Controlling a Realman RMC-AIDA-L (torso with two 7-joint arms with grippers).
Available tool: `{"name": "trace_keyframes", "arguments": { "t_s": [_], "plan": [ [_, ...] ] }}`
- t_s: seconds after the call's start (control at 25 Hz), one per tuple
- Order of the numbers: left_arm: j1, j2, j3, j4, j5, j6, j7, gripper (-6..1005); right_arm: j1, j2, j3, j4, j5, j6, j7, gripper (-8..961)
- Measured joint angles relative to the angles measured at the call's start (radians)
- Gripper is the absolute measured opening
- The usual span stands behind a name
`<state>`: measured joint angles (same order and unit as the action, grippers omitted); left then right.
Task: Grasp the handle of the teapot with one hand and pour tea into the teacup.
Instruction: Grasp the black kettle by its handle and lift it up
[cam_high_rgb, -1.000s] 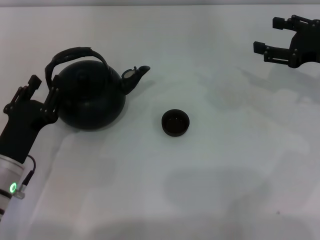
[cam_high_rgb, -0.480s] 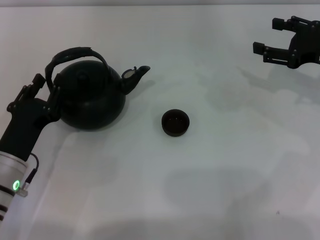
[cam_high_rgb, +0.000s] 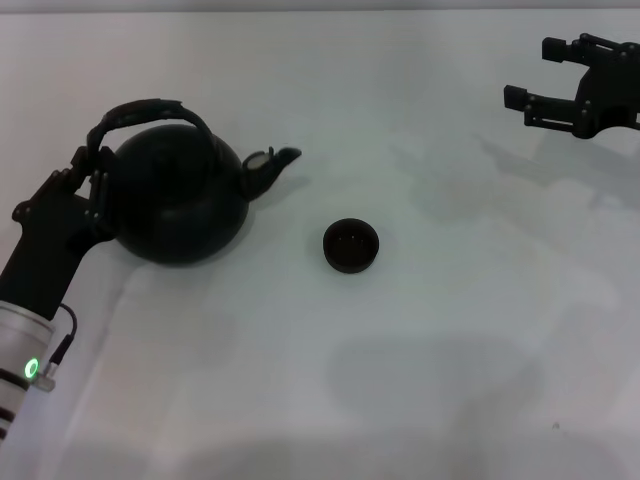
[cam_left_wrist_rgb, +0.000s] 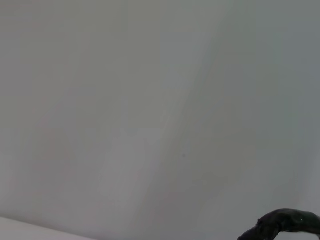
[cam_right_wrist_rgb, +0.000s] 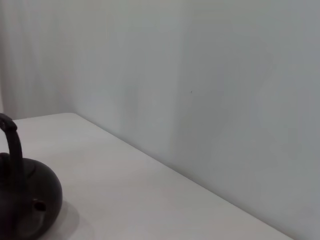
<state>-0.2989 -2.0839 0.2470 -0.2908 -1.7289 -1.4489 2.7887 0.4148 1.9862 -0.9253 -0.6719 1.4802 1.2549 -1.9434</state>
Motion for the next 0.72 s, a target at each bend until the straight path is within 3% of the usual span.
{"name": "trace_keyframes", "arguments": {
  "t_s": [0.28,0.72],
  "plan": [
    [-0.014,0.002,0.0,0.008,0.0,0.0,-0.001,216,-0.006,0.001,0.003,0.0,0.0,0.003,0.0,835],
    [-0.045,0.008,-0.026,0.056,-0.003,0.011,-0.008,202,-0.009,0.008,0.008,0.0,0.009,-0.001,-0.006,835]
  ]
}}
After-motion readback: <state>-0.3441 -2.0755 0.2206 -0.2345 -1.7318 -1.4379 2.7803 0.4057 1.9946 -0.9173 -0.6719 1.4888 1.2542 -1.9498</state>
